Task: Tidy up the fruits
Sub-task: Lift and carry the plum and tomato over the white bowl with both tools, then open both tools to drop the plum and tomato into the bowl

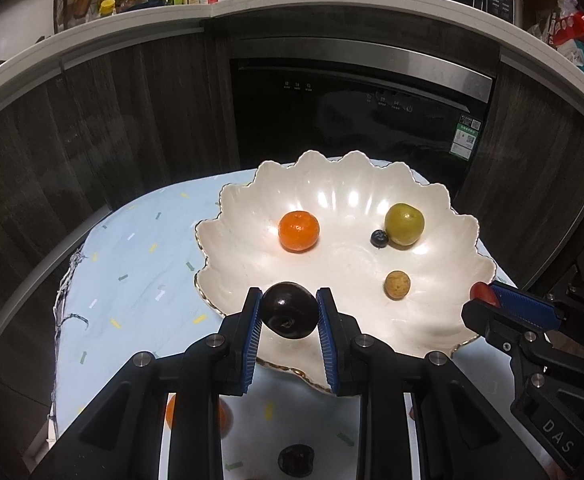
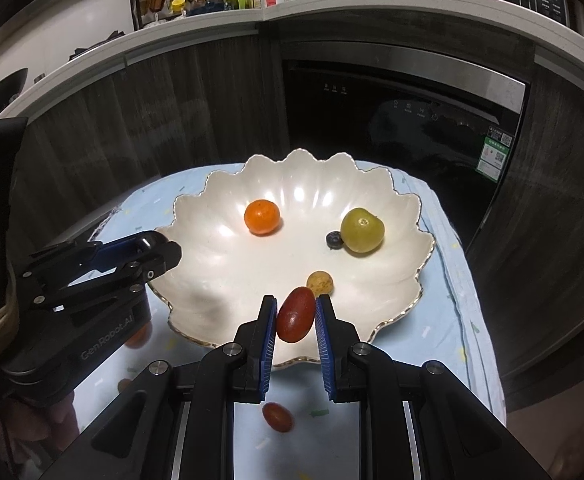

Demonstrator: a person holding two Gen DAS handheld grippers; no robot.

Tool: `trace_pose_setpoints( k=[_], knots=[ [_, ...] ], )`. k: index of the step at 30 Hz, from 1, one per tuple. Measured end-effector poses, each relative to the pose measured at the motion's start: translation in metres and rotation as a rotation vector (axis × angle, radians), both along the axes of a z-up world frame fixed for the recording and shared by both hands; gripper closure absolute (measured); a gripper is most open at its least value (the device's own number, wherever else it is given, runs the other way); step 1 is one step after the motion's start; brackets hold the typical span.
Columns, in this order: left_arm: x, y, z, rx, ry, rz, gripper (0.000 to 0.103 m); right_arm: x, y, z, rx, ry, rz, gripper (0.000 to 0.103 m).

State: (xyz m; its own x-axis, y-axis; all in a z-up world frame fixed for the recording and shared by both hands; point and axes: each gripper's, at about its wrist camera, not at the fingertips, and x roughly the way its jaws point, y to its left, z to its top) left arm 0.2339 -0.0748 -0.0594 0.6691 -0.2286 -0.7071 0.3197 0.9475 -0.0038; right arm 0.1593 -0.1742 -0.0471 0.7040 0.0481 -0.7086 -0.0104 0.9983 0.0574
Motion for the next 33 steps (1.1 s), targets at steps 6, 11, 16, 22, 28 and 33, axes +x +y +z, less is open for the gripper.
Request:
trace_pose_setpoints(
  k=[6, 11, 16, 22, 28, 33],
  knots=[
    [0.006, 0.002, -0.005, -0.001, 0.018, 0.006, 0.075, 0.008, 0.003, -0.008, 0.009, 0.024, 0.010, 0.082],
    [0.011, 0.004, -0.008, -0.008, 0.034, 0.012, 0.075, 0.013, 0.006, -0.011, 0.022, 0.040, 0.015, 0.082],
    [0.013, 0.006, -0.009, -0.006, 0.034, 0.025, 0.074, 0.019, 0.006, -0.015, 0.041, 0.061, 0.015, 0.081],
    [0.010, 0.010, -0.004, -0.009, 0.006, 0.050, 0.042, 0.018, 0.005, -0.015, 0.030, 0.059, 0.003, 0.075],
    [0.006, 0.013, 0.002, -0.003, -0.013, 0.063, 0.030, 0.014, 0.001, -0.008, 0.025, 0.027, -0.024, 0.038],
    [0.001, 0.018, 0.007, -0.008, -0.029, 0.088, 0.017, 0.012, -0.003, -0.001, 0.015, 0.004, -0.049, 0.030]
  ],
)
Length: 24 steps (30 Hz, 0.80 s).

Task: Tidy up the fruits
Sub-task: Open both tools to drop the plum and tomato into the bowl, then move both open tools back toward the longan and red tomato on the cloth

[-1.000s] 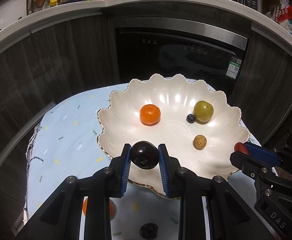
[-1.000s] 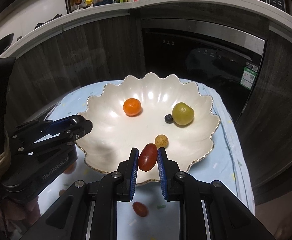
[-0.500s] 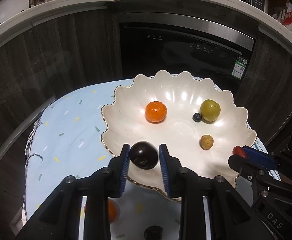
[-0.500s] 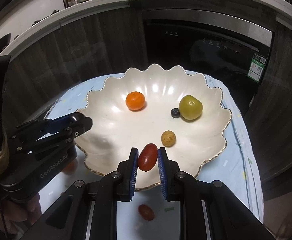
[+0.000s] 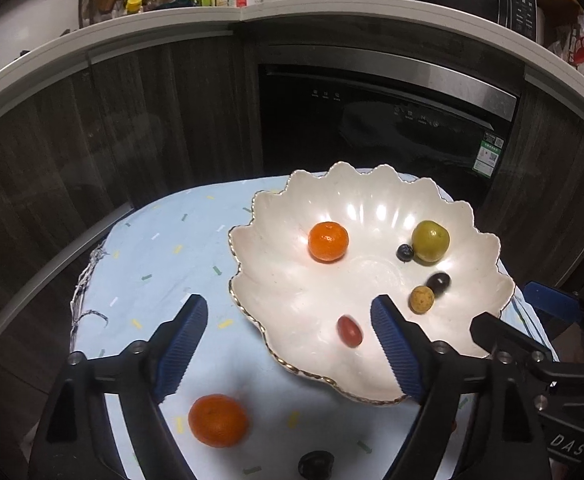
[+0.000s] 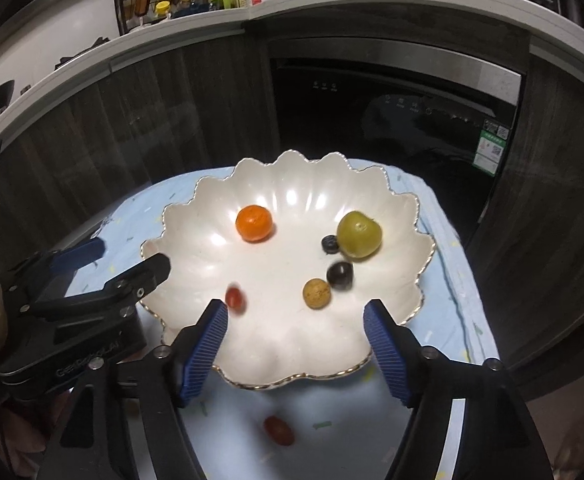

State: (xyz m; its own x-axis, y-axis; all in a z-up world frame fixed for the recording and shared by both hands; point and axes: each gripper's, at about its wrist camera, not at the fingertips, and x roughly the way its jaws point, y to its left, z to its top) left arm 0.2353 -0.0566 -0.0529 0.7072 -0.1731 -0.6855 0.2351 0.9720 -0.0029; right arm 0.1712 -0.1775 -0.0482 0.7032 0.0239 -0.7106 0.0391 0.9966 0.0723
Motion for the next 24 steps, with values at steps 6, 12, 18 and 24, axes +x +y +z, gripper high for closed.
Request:
trace_pose_setpoints(
  k=[6, 12, 18, 24],
  knots=[
    [-0.006, 0.003, 0.005, 0.001, -0.008, 0.006, 0.016, -0.004, -0.001, 0.007, -0.014, -0.014, -0.018, 0.030],
    [-0.016, 0.008, 0.015, -0.002, -0.028, 0.012, 0.016, -0.013, 0.000, 0.014, -0.027, -0.032, -0.026, 0.030],
    [-0.024, 0.013, 0.023, -0.003, -0.043, 0.016, 0.016, -0.020, 0.002, 0.023, -0.036, -0.056, -0.029, 0.030],
    [-0.032, 0.020, 0.030, -0.008, -0.055, 0.029, 0.016, -0.028, 0.006, 0.030, -0.049, -0.077, -0.028, 0.030]
  ],
)
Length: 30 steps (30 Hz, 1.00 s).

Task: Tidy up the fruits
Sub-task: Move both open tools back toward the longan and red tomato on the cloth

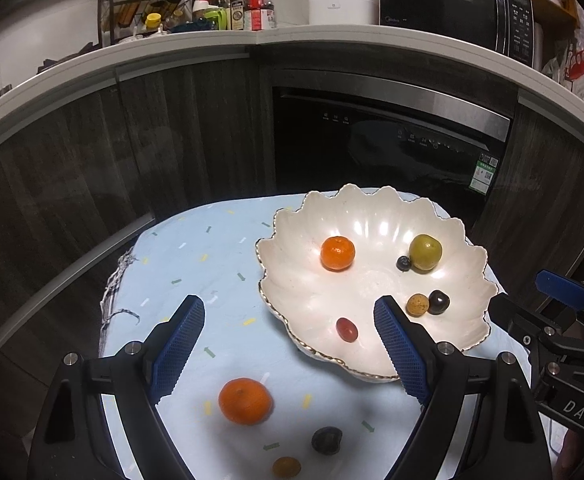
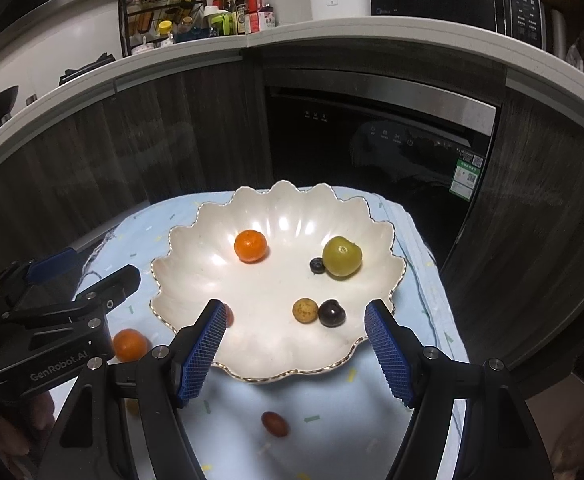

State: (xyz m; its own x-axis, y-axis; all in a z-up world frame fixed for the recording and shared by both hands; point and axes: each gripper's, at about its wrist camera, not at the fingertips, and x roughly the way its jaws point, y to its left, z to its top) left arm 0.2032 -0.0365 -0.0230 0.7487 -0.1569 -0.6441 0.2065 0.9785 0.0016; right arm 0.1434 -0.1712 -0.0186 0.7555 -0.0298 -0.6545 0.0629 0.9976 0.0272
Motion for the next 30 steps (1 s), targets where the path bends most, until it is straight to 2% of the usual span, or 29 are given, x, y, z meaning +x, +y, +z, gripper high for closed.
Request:
trace_pose_setpoints(
  k=[14, 22, 30],
  knots=[
    [-0.021, 0.014, 0.003, -0.001, -0.010, 0.024, 0.016, -0.014, 0.007, 0.006, -0.024, -0.026, 0.002, 0.030],
    [-0.034, 0.020, 0.000, -0.021, -0.017, 0.037, 0.016, -0.021, 0.007, 0.004, -0.022, -0.036, 0.003, 0.030],
    [-0.045, 0.022, -0.003, -0.004, -0.029, 0.046, 0.016, -0.028, 0.009, -0.003, -0.017, -0.038, 0.009, 0.030]
  ],
)
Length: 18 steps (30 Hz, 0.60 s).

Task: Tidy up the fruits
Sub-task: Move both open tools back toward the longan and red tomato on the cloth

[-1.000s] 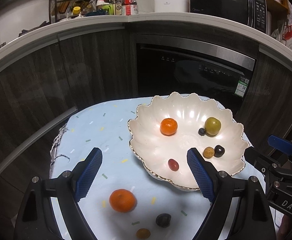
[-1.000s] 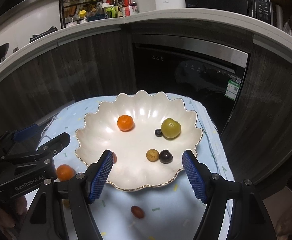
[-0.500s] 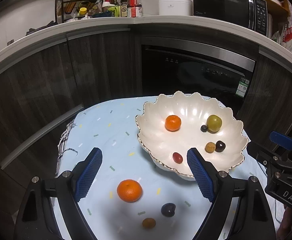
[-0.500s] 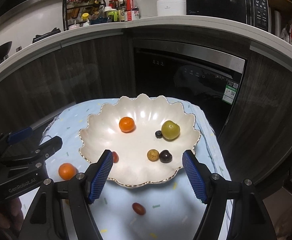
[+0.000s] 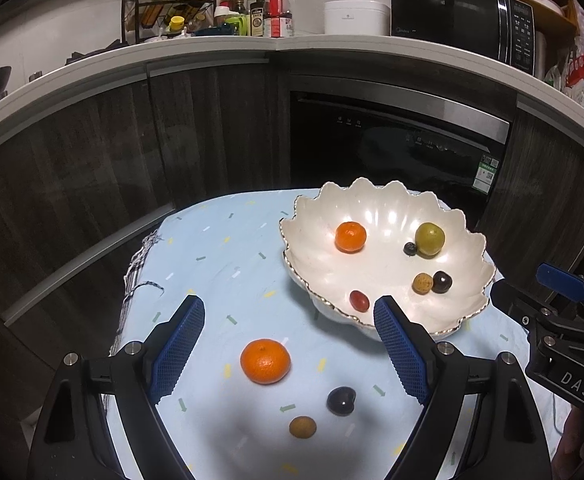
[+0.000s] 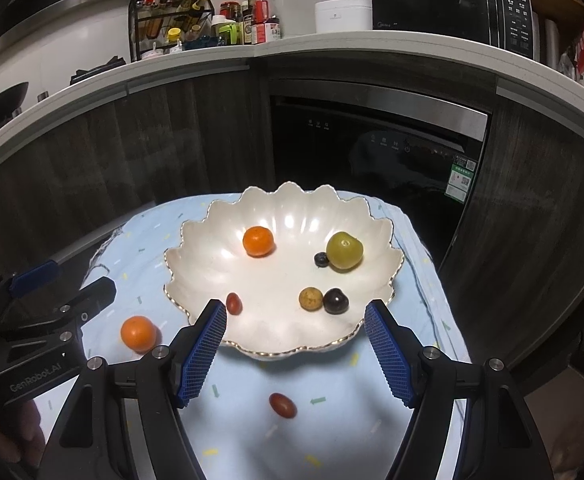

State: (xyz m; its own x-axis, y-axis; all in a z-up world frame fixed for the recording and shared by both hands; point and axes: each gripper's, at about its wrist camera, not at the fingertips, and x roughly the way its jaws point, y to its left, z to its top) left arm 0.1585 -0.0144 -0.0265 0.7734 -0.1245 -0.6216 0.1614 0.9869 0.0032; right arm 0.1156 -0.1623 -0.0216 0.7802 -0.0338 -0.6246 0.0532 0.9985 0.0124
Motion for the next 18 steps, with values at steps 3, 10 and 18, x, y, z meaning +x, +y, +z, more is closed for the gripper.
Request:
trace_pose_setpoints(
  k=[3, 10, 18],
  knots=[
    [-0.004, 0.001, -0.003, 0.016, -0.008, 0.001, 0.016, -0.002, 0.001, -0.004, -0.001, 0.003, 0.004, 0.030],
    [-0.013, 0.002, -0.013, 0.055, -0.010, 0.009, 0.016, -0.007, 0.005, -0.012, -0.006, 0.011, 0.013, 0.030],
    [-0.022, 0.004, -0.029, 0.064, -0.002, 0.013, 0.016, -0.013, 0.009, -0.023, -0.021, 0.014, 0.030, 0.030]
  ],
)
